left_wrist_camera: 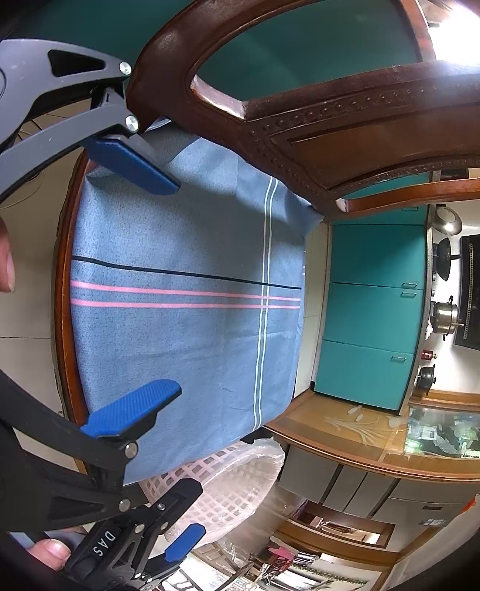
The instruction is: Collect trash
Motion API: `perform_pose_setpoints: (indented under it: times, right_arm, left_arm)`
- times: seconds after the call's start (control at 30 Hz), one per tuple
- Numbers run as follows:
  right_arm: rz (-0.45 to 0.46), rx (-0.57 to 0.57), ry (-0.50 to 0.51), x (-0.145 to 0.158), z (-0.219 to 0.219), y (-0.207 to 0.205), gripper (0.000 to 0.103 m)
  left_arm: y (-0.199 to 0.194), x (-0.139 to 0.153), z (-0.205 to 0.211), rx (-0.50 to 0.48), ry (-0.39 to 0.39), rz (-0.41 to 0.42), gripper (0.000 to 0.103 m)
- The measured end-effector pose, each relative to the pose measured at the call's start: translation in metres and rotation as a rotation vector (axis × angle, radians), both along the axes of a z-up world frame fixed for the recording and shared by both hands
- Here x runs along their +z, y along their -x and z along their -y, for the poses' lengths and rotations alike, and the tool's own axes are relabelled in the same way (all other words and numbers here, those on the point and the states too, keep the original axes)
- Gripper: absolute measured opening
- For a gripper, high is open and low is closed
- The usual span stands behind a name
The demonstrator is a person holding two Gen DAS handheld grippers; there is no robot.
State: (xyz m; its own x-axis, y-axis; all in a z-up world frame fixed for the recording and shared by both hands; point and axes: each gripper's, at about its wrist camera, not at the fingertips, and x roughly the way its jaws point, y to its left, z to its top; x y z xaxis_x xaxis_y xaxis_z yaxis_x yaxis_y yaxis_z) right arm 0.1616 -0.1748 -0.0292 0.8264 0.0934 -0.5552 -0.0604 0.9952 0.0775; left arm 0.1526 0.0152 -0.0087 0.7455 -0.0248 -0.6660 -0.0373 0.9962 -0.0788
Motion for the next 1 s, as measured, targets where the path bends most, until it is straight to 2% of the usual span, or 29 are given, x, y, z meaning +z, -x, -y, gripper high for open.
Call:
perform_pose_setpoints:
  times: [1.0]
  right_arm:
    - [-0.001, 0.000, 0.003, 0.0002, -0.0003, 0.0001, 0.099]
  left_arm:
    - [0.0002, 0.0011, 0.0022, -0.015, -0.012, 0.005, 0.100]
